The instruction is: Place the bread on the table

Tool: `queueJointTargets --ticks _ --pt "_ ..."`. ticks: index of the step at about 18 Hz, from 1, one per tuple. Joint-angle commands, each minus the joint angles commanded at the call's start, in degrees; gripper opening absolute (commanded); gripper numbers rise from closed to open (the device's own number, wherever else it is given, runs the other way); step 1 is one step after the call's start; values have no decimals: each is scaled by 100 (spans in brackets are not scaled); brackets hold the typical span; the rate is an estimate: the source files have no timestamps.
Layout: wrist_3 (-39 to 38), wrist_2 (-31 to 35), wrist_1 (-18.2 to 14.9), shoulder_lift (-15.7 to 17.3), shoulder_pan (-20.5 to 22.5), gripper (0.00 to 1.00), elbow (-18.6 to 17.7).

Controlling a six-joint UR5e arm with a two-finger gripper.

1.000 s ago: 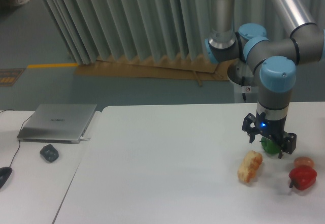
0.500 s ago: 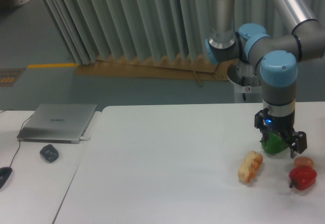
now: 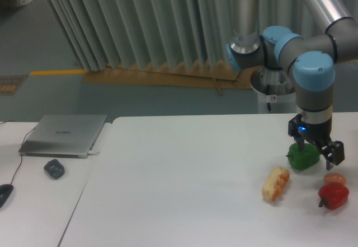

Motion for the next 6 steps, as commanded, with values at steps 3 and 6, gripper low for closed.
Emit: queueJointTargets --ticks 3,6 --pt "44 18 -9 0 9 100 9" --pt "106 26 -9 0 0 100 0"
